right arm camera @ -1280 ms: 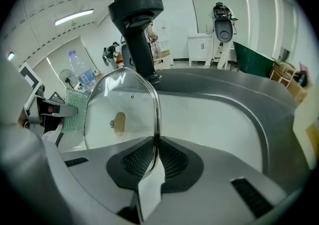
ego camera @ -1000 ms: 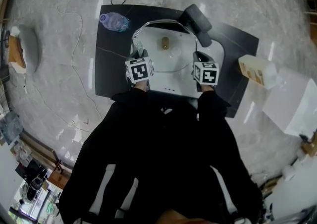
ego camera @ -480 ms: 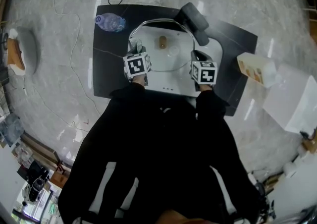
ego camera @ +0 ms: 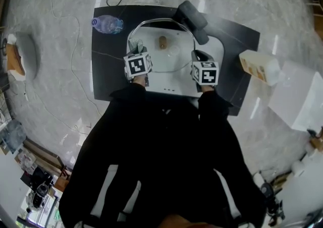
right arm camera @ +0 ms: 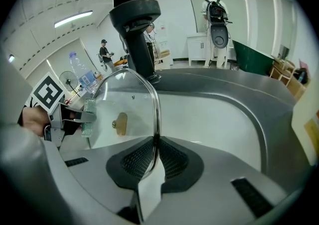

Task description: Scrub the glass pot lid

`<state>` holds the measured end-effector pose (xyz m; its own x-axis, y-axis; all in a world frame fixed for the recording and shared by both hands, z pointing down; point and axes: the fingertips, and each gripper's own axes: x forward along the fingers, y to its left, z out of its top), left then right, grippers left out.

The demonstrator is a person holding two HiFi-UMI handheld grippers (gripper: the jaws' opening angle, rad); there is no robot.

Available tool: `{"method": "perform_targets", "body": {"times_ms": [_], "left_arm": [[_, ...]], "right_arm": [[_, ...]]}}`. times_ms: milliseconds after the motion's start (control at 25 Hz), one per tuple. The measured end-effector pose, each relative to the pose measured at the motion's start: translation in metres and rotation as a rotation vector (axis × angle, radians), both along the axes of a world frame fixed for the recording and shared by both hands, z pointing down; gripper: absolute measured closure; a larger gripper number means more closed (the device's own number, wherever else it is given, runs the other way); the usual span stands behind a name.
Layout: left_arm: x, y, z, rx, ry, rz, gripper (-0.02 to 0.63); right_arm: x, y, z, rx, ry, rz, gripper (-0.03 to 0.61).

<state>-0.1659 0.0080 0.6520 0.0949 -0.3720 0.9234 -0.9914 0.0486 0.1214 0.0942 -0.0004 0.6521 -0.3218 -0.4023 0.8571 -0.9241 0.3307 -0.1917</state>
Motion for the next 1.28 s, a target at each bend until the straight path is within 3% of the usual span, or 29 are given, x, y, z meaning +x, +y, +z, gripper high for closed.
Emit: {"method": "perform_targets", "body": {"times_ms": [480,680,1280], "left_arm": [[0.033,-0.007,0.004,-0.001,0.049,0.067,0.540],[0.036,-0.005,0.006,-0.018,0.033,0.097,0.540],[0.077,-0.008,0.008,-0.018,0.107,0.170,0.540]], "right_arm": [[0.000,-0.001,0.000,-0.003,-0.011,0.002,0.541],[-0.001,-0.001,-0.003,-0.008,-0.017,0.002,0.541],[0.001,-0.001,-0.002,-0.003,-0.022,0.007,0.541]]}}
